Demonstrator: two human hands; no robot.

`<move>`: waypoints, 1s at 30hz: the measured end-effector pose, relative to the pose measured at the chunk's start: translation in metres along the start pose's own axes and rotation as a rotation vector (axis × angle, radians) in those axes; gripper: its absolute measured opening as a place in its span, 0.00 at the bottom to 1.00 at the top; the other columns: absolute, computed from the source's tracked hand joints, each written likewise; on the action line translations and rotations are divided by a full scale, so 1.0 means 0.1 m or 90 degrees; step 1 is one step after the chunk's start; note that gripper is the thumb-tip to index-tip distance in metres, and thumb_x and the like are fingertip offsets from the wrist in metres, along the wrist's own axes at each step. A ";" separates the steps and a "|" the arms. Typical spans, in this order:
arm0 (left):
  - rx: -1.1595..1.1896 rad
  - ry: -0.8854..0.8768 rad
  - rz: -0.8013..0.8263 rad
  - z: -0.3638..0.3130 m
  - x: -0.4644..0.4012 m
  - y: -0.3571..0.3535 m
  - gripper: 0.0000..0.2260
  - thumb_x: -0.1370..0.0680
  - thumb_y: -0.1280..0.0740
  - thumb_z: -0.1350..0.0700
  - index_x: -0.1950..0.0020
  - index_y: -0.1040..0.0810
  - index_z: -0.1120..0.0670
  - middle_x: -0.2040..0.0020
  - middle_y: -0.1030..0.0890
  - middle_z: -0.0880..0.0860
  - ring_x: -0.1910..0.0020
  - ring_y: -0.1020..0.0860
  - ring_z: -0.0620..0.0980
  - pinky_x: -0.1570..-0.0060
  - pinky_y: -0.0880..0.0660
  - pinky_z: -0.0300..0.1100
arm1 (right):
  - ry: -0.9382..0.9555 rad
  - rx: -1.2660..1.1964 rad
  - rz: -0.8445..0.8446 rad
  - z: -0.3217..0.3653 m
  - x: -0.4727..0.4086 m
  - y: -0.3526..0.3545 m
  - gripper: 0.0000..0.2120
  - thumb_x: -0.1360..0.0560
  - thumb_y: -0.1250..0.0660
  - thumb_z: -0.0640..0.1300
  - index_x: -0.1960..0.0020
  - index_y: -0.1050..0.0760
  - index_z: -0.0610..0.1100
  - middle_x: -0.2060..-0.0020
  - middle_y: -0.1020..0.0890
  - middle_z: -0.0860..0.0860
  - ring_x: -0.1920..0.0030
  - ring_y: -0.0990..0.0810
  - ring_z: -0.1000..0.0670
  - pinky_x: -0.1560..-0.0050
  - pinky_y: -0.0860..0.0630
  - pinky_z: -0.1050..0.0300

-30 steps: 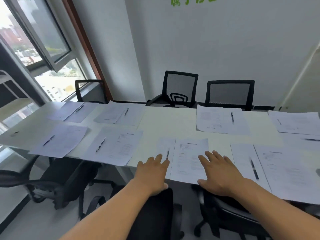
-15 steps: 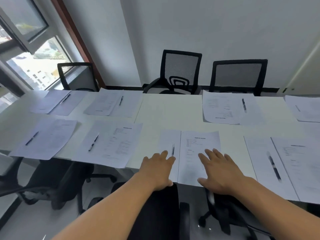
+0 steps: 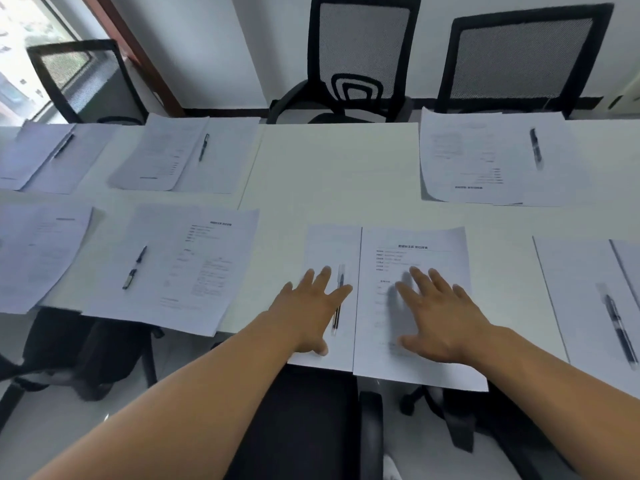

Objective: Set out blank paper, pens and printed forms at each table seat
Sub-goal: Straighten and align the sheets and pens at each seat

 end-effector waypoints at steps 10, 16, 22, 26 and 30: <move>0.064 -0.019 0.015 -0.03 -0.30 -0.13 0.58 0.22 0.19 0.53 0.12 0.63 0.39 0.12 0.70 0.54 0.12 0.63 0.59 0.22 0.31 0.59 | 0.005 -0.017 0.025 -0.21 -0.24 -0.17 0.55 0.25 0.37 0.76 0.15 0.70 0.61 0.17 0.74 0.50 0.16 0.72 0.39 0.18 0.51 0.28; 0.070 -0.034 -0.002 -0.14 -0.32 -0.10 0.57 0.22 0.20 0.54 0.12 0.62 0.39 0.12 0.70 0.53 0.12 0.64 0.58 0.28 0.24 0.59 | -0.006 -0.009 0.035 -0.36 -0.18 -0.21 0.55 0.25 0.37 0.75 0.15 0.71 0.61 0.17 0.75 0.50 0.16 0.73 0.40 0.17 0.53 0.29; 0.066 -0.051 -0.013 -0.27 -0.40 -0.04 0.57 0.22 0.20 0.54 0.11 0.62 0.40 0.12 0.69 0.54 0.12 0.63 0.59 0.29 0.23 0.59 | -0.023 0.002 0.039 -0.50 -0.12 -0.22 0.55 0.25 0.38 0.76 0.16 0.72 0.62 0.17 0.75 0.51 0.16 0.73 0.41 0.16 0.52 0.31; 0.068 -0.050 -0.012 -0.29 -0.41 -0.04 0.57 0.22 0.19 0.54 0.11 0.62 0.40 0.12 0.69 0.54 0.12 0.64 0.59 0.28 0.24 0.60 | -0.031 0.003 0.041 -0.56 -0.10 -0.22 0.55 0.25 0.38 0.77 0.16 0.72 0.62 0.18 0.76 0.51 0.16 0.72 0.41 0.17 0.52 0.30; 0.065 -0.051 -0.014 -0.29 -0.42 -0.04 0.58 0.22 0.19 0.55 0.11 0.62 0.40 0.12 0.69 0.54 0.12 0.64 0.59 0.28 0.23 0.59 | -0.039 0.001 0.037 -0.62 -0.09 -0.23 0.55 0.26 0.38 0.77 0.16 0.72 0.63 0.18 0.76 0.51 0.16 0.72 0.41 0.17 0.51 0.29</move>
Point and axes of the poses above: each hand's wrist, its own x-axis away from the middle knuckle, its own y-axis out of the back of the hand, z = x × y, the point moved 8 cm from there along -x, towards the middle knuckle
